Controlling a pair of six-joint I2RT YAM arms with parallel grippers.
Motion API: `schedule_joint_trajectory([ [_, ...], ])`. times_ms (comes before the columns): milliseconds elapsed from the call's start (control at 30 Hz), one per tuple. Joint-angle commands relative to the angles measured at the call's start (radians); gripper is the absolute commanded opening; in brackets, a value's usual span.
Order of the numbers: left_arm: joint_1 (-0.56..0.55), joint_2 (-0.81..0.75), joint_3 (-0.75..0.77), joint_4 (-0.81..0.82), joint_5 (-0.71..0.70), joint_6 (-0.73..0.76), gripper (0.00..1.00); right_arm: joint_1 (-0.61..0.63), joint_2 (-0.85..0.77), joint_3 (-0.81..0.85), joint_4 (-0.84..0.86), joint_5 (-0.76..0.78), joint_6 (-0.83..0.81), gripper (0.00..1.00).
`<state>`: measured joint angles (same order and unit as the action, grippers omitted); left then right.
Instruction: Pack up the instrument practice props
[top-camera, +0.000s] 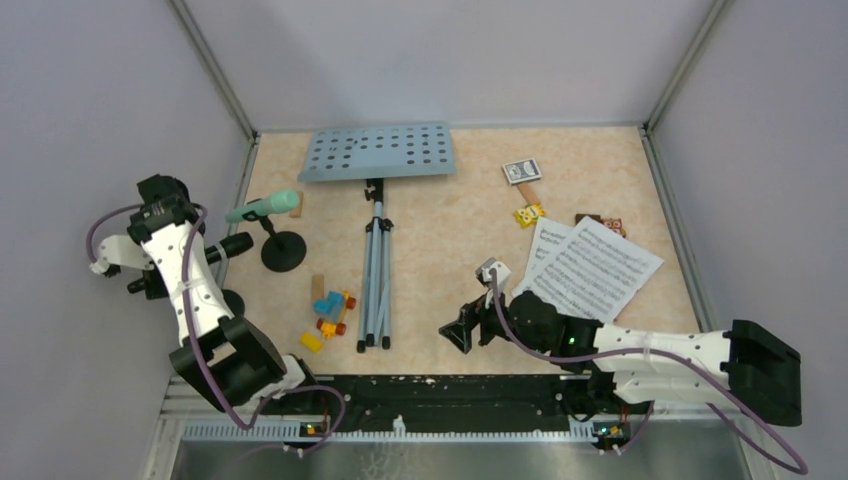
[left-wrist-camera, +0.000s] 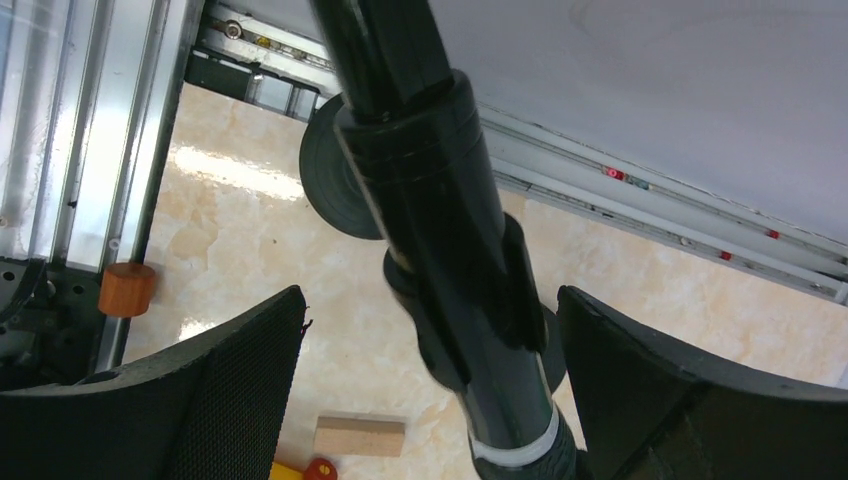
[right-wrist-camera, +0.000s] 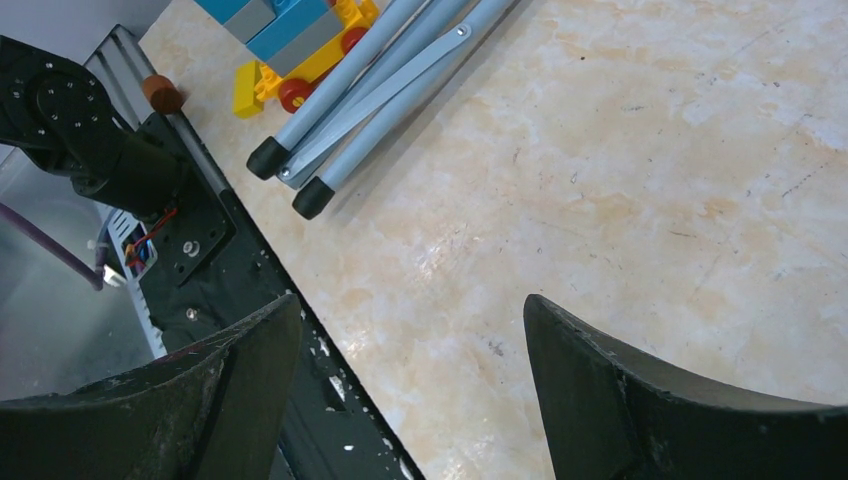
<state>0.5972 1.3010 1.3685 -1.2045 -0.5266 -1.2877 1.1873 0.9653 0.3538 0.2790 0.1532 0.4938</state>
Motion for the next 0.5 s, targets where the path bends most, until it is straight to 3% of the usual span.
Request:
schedule_joint_trajectory([
  [0, 0.005, 0.044, 0.022, 0.048, -0.048, -0.024, 0.99, 0.006, 0.004, 0.01, 0.021, -0.012, -0.013, 0.8],
  [200, 0.004, 0.057, -0.011, 0.092, -0.054, -0.038, 0.96, 0.006, 0.009, 0.006, 0.02, -0.008, -0.012, 0.8],
  [367, 0.004, 0.091, -0.034, 0.121, -0.071, -0.044, 0.75, 0.006, 0.01, 0.008, 0.007, -0.005, -0.014, 0.8],
  [467, 0.004, 0.107, -0.042, 0.129, -0.088, -0.044, 0.69, 0.006, 0.008, 0.007, 0.005, -0.001, -0.014, 0.8],
])
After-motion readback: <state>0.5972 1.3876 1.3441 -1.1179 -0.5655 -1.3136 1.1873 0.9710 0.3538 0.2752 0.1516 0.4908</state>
